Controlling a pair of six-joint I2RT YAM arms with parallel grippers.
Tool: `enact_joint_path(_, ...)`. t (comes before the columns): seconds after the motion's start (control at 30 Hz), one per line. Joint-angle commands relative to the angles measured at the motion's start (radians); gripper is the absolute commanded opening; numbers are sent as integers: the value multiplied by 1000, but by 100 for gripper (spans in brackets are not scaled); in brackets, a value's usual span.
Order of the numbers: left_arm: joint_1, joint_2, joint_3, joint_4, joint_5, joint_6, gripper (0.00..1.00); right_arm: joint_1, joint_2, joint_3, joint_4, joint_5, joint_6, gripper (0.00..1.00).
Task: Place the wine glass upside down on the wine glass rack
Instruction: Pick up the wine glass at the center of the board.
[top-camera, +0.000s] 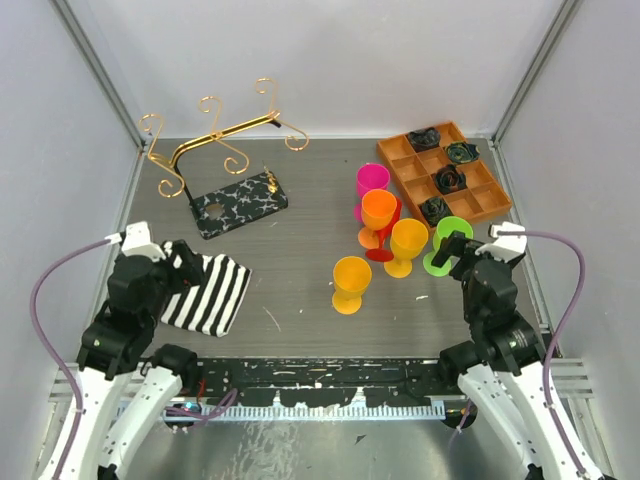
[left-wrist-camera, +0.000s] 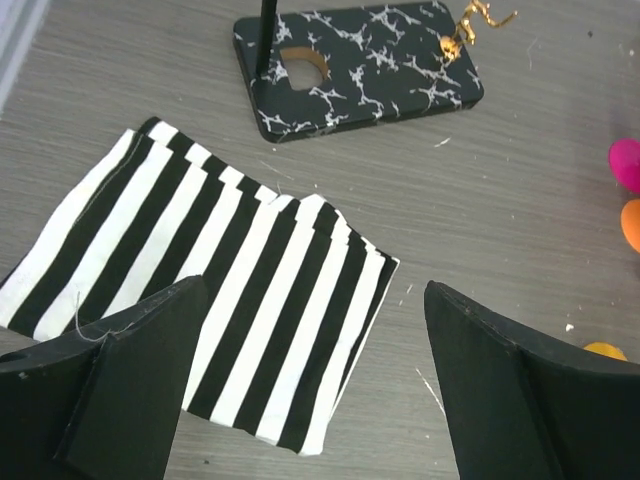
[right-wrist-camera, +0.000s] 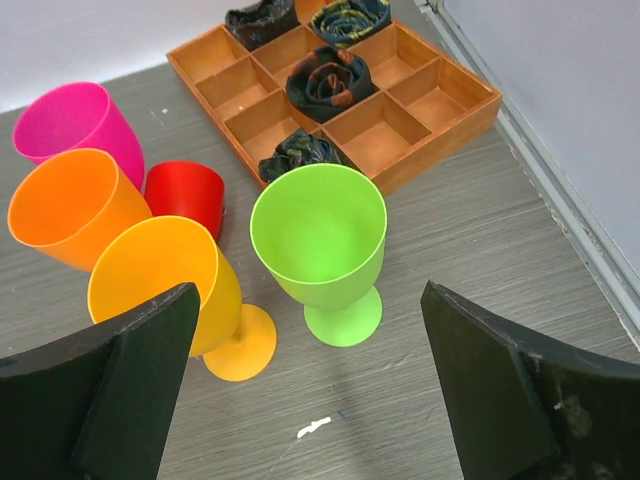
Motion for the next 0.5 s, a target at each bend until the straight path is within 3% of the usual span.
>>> enact_joint_path(0.0,23,89,71,-25,80,-11,97,-68,82,75,11,-122,15,99)
enact_joint_path(0.47,56,391,243,-185,167,-77,98,-174,324,267,-164,-277,150,100)
